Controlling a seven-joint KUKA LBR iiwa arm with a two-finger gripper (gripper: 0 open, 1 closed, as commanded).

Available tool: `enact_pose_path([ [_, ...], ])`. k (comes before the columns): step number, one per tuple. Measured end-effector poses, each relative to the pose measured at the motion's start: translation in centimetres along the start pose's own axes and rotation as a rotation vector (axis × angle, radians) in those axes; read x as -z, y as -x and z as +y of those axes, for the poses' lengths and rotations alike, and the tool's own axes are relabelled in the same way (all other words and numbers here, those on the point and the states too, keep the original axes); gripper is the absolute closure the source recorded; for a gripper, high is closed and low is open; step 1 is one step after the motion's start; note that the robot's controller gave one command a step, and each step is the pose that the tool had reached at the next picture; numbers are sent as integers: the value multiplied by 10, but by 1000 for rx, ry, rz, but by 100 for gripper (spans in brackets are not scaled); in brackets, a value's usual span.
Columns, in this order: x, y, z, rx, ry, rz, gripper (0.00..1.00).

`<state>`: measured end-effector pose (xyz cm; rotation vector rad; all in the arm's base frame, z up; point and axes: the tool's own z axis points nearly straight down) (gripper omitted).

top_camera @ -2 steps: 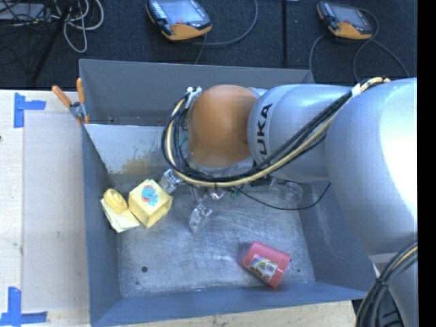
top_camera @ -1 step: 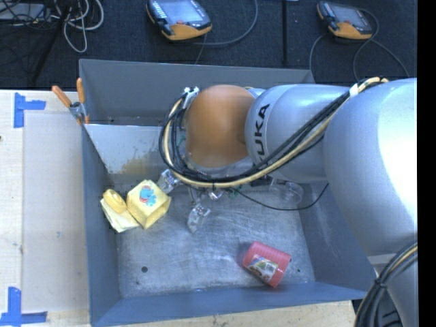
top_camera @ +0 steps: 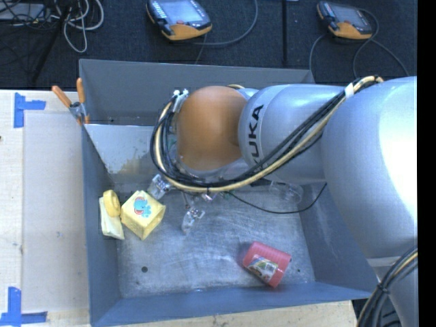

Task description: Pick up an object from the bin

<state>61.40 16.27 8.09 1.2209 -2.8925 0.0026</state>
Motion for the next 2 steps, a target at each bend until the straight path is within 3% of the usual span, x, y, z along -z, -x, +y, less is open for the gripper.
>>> enact_pose_path([
  [1, 33, 11, 8, 7, -3, -10, 0],
  [2, 6, 25, 18, 118, -2, -7, 0],
])
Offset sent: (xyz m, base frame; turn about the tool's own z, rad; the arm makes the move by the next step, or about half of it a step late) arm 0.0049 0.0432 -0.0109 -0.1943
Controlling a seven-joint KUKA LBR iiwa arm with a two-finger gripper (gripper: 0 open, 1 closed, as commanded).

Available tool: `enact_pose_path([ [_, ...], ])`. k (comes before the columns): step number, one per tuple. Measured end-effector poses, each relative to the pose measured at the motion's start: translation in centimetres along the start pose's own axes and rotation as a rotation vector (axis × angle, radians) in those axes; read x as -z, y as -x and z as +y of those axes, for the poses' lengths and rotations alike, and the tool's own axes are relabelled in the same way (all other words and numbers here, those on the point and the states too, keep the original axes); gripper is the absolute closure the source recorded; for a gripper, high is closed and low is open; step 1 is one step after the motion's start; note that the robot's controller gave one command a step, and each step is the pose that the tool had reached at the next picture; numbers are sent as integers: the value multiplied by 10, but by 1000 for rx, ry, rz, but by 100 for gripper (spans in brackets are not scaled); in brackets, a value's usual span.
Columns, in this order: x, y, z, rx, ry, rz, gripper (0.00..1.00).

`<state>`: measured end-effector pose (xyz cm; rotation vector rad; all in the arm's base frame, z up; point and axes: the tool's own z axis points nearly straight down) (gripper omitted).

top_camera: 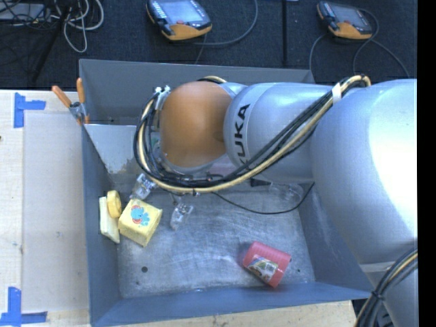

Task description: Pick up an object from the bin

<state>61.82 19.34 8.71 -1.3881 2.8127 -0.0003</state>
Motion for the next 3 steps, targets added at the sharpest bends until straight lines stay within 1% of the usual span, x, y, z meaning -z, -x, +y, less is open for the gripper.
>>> enact_pose_path([
  [1, -11, 1, 25, 226, -1, 4, 100],
  [3, -11, 1, 25, 222, 0, 4, 100],
])
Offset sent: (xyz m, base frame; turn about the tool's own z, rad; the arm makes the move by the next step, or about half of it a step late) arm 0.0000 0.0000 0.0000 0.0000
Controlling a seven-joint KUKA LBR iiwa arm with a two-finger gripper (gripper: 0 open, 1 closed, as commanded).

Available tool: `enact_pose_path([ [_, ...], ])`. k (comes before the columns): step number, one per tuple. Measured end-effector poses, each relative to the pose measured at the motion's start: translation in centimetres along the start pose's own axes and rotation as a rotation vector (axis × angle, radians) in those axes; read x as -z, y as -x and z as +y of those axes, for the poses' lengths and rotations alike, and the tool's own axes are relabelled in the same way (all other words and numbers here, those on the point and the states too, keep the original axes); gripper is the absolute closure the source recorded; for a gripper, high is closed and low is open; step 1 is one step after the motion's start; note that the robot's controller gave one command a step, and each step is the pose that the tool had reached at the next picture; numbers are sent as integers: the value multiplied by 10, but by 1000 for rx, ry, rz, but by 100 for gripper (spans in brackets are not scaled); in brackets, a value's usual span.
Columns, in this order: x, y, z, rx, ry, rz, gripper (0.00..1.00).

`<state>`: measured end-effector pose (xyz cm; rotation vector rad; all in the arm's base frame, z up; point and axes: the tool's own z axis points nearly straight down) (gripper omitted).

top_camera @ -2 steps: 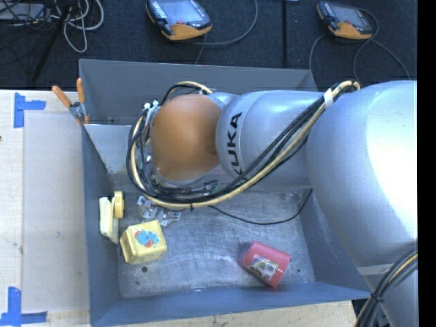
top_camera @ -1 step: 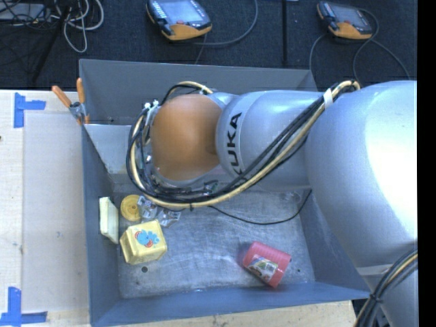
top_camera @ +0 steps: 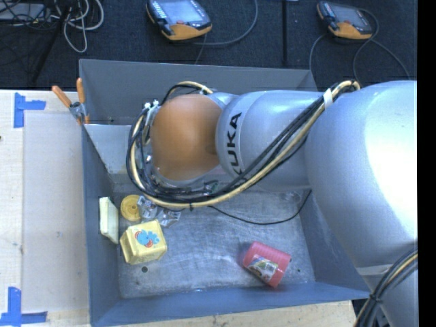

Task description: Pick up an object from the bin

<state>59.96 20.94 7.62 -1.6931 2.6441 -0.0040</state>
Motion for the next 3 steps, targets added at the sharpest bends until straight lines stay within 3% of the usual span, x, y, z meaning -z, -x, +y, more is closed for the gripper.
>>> enact_pose_path([
  [2, 1, -17, -24, -111, 9, -14, 100],
  [3, 32, -16, -23, -118, 9, 4, 100],
])
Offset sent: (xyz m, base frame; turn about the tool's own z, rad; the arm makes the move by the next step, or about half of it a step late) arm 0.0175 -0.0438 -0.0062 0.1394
